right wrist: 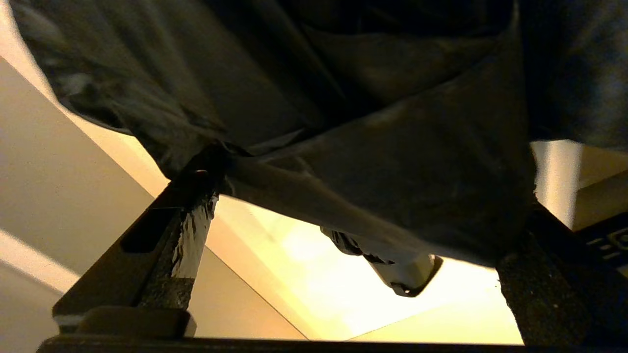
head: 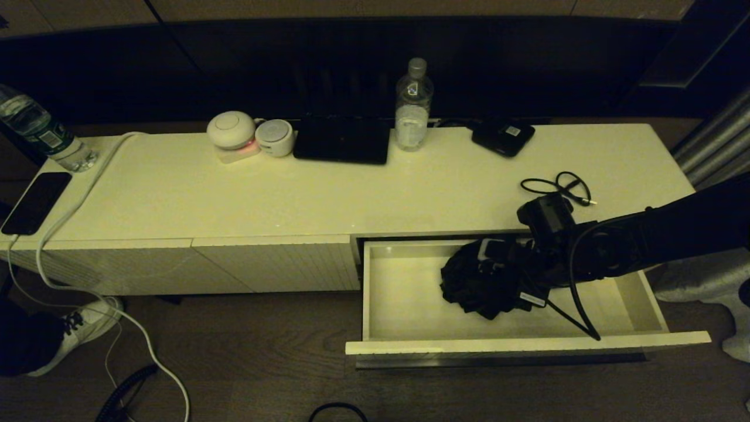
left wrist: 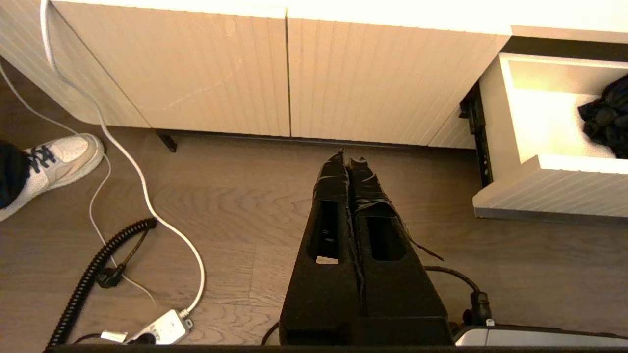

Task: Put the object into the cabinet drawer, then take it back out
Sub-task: Take the umbrella out of the drawer and put it on the table

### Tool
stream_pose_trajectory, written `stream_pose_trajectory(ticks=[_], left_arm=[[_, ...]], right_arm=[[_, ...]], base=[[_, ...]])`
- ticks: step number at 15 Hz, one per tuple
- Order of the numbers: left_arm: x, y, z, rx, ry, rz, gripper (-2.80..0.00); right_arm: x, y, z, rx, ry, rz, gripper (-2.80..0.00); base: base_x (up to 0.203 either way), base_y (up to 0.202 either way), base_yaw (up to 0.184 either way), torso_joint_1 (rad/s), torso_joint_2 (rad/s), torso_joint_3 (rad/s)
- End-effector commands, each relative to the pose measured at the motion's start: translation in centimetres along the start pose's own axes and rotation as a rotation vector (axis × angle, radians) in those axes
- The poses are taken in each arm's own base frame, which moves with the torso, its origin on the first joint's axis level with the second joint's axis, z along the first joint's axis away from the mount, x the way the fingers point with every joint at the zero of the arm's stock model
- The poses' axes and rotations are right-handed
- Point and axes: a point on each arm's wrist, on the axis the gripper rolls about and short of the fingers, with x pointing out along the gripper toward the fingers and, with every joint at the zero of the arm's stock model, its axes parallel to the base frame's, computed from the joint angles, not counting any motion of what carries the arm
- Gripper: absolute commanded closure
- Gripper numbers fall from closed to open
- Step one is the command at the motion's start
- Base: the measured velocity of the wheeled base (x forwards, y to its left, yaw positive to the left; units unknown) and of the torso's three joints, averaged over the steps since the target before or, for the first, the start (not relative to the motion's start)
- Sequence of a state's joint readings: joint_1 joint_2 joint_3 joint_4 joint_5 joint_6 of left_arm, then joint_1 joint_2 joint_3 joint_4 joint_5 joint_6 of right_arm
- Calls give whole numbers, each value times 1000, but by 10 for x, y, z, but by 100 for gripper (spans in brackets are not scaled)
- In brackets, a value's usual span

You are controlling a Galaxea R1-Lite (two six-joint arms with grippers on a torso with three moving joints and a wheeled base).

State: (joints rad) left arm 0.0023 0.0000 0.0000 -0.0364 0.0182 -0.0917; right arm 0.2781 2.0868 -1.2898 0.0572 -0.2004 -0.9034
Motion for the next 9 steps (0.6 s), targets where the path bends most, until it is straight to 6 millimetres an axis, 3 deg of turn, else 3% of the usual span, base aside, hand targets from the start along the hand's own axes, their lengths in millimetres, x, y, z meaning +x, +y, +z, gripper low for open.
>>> stream_pose_trajectory(ticks=[1, 9], left_arm=[[0, 0, 0, 0, -2, 1, 0], [0, 0, 0, 0, -2, 1, 0]], right_arm=[[10, 0, -4, 2, 19, 10, -280], [28, -3, -11, 37, 25, 36, -280]], base=[[0, 0, 0, 0, 0, 0], [0, 0, 0, 0, 0, 0]])
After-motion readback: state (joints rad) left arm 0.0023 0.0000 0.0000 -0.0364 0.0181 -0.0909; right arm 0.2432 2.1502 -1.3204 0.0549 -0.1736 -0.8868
